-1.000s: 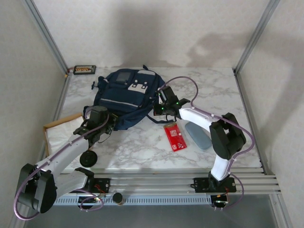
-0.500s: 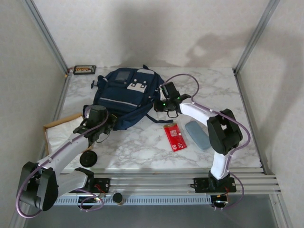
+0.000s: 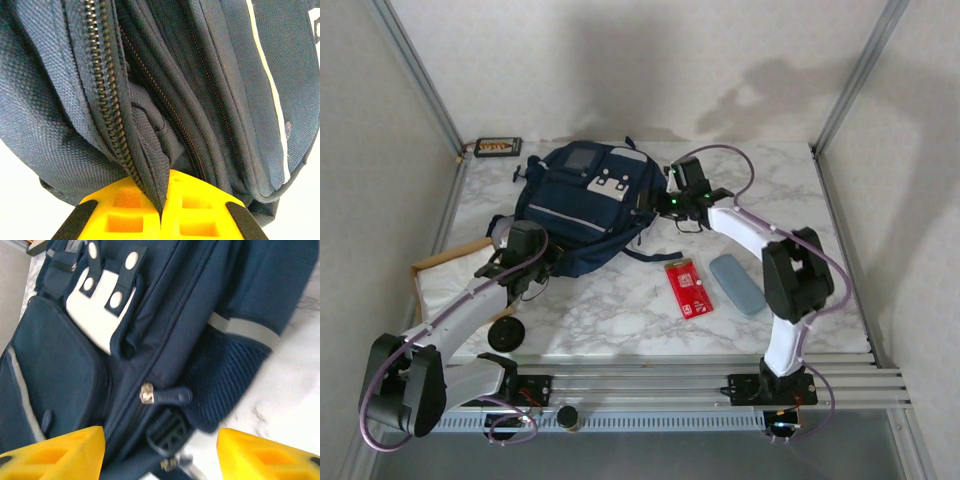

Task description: Pack the student bag

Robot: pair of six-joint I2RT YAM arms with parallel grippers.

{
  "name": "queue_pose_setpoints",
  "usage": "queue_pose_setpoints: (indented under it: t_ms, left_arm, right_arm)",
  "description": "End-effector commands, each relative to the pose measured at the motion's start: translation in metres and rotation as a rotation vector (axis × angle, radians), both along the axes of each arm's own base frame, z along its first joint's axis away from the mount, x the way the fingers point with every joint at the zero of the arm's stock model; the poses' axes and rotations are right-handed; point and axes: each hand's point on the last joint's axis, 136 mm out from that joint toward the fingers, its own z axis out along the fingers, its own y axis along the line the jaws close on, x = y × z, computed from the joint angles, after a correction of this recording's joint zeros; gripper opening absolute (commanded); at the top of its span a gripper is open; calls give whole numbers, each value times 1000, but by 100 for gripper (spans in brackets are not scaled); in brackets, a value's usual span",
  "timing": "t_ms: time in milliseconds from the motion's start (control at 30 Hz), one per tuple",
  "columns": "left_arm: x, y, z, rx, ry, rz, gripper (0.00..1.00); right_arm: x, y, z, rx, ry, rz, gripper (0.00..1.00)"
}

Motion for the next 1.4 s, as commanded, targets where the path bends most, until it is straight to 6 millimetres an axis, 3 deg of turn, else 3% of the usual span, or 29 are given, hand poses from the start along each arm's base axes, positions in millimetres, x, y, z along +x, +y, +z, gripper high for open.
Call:
queue_pose_setpoints:
  t_ms: [0, 267, 467, 633, 767, 967, 1133, 1367]
  left_arm:
    - [8, 1, 11, 28, -49, -18, 0]
    - [9, -5, 7, 29, -41, -52, 0]
    - [10, -8, 11, 46, -48, -70, 0]
    - [12, -13, 12, 50, -50, -88, 0]
    - [13, -21, 10, 55, -43, -115, 0]
    - [16, -23, 13, 90, -48, -139, 0]
    - [32, -24, 19, 148, -63, -170, 0]
    - [71, -10, 26, 253, -79, -156, 0]
  right_arm:
    - [25, 19, 7, 64, 13, -42, 63]
    - [71, 23, -16, 7, 25, -160, 50]
    - [73, 11, -38, -47, 73, -242, 47]
    - [74, 24, -55, -63, 100, -213, 44]
    - [78, 40, -56, -4, 89, -162, 31]
    - [79, 34, -22, 21, 9, -171, 0]
    - [68, 15, 15, 88, -34, -191, 0]
    - [27, -10, 35, 113, -34, -208, 0]
